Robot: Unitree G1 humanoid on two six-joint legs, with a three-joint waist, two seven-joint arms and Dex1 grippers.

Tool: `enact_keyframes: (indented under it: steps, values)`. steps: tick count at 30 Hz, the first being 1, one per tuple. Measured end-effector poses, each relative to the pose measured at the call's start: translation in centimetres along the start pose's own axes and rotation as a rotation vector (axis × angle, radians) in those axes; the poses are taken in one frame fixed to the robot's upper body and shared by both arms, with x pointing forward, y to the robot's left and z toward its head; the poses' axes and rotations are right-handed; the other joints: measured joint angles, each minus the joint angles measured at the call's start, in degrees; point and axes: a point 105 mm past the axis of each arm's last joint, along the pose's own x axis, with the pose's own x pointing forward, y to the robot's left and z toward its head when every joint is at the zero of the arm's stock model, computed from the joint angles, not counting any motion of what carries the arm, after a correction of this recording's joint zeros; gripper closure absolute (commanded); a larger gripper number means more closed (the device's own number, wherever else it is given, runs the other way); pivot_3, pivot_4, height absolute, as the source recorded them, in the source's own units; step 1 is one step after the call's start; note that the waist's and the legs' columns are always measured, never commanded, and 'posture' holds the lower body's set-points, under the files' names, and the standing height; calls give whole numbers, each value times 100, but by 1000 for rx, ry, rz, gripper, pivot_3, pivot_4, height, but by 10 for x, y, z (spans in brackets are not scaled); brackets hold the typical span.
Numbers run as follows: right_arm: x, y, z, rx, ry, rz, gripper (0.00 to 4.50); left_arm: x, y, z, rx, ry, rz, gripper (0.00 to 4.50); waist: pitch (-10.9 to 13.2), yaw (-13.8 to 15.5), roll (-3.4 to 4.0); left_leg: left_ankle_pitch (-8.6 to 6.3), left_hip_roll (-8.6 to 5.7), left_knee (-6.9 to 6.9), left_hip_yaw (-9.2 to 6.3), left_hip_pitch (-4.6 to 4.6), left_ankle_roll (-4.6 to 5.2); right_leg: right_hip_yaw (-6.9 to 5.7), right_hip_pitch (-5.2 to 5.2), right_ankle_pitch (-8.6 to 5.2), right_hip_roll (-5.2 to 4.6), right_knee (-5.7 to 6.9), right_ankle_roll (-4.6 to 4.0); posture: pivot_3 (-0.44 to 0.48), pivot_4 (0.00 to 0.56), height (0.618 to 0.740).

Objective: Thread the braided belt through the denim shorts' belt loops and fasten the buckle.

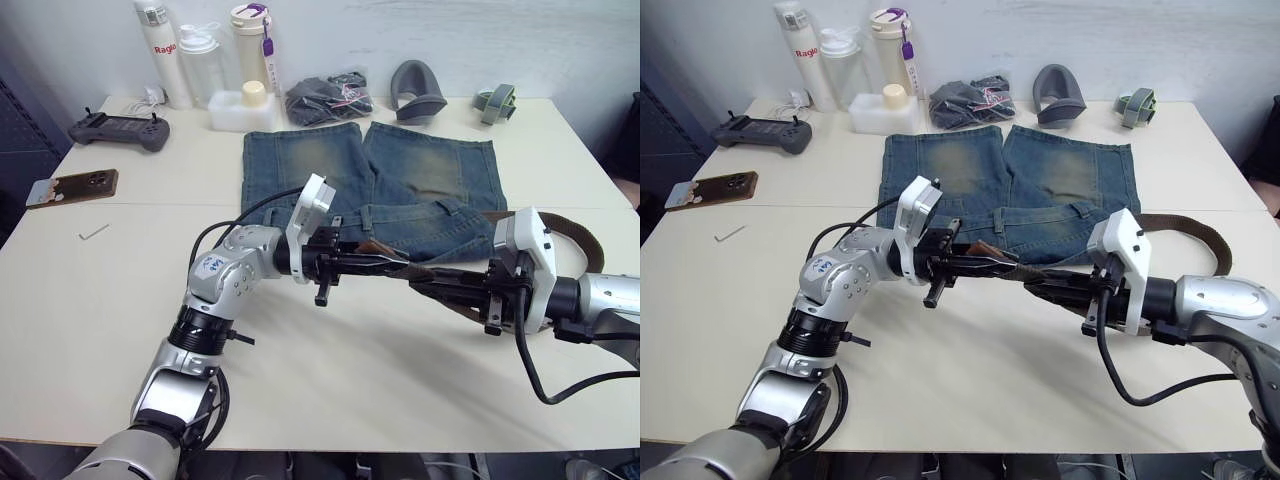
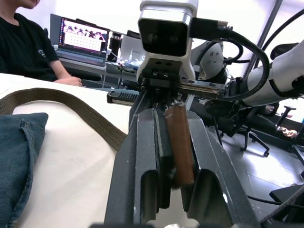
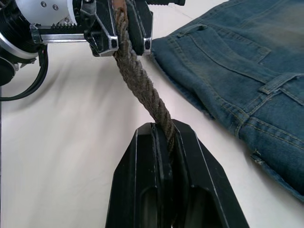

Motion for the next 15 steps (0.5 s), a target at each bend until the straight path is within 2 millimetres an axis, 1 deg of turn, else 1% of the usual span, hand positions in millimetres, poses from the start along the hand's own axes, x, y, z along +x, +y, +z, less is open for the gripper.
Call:
enact_keyframes:
  steps: [2,3,4,5,6,7,8,9,10,12,14,15]
  values:
    - [-4,-3,0,54,-36,-46,3619,5,5,2,2,-9,-3,4500,0,22,-1,1,-2,0,-2,-3,1,-1,1,1,-1,-1,1,0,150,649]
    - [-9,-6,-1,86,-64,-86,3289,8,7,3,7,-14,-4,4500,1,36,-2,1,-4,0,-4,-6,2,-3,1,1,-2,-3,1,0,150,649]
    - [-15,-10,-4,120,-91,-133,2849,8,10,4,11,-20,0,4500,1,41,-2,2,-4,0,-7,-6,3,-4,3,2,-2,-6,3,0,150,649]
    - [-24,-14,-9,160,-118,-185,2307,9,14,3,8,-23,7,4500,1,50,-2,3,-7,-1,-9,-8,4,-6,5,3,-2,-9,5,0,150,649]
    - [-30,-16,-14,195,-135,-227,1862,9,17,1,4,-26,14,4500,1,35,-2,3,-7,-1,-6,-8,5,-2,4,4,-1,-10,8,0,150,649]
    - [-40,-18,-19,241,-179,-285,1282,10,22,-1,-7,-24,25,4500,0,42,-1,6,-9,-4,-9,-12,9,-4,4,6,-1,-12,12,0,150,649]
    - [-46,-20,-23,279,-219,-326,794,10,24,-1,-14,-28,31,4500,1,32,-2,6,-8,-3,-14,-14,9,-6,5,8,0,-16,17,0,150,649]
    - [-57,-20,-28,333,-288,-381,275,12,28,-1,-28,-29,39,4500,1,38,-2,9,-12,-4,-14,-18,9,-5,3,10,-2,-14,25,0,150,649]
    - [-66,-19,-31,396,-374,-425,69,15,31,1,-35,-37,43,4500,1,41,-2,10,-12,-3,-21,-20,8,-9,3,10,-1,-15,31,0,150,649]
    - [-75,-12,-36,524,-544,-464,69,15,33,8,-37,-56,44,4500,-2,17,4,13,-10,-2,-29,-24,3,-12,0,10,0,-11,34,0,150,649]
    - [-79,-6,-38,611,-657,-486,69,16,33,14,-51,-69,37,4500,-3,-32,12,14,-14,-3,-30,-23,2,0,-6,12,5,-6,38,0,150,649]
    - [-75,-2,-40,648,-692,-483,69,17,33,17,-64,-82,29,4500,-3,-50,13,13,-14,-4,-35,-19,2,-1,-5,11,8,-4,37,0,150,649]
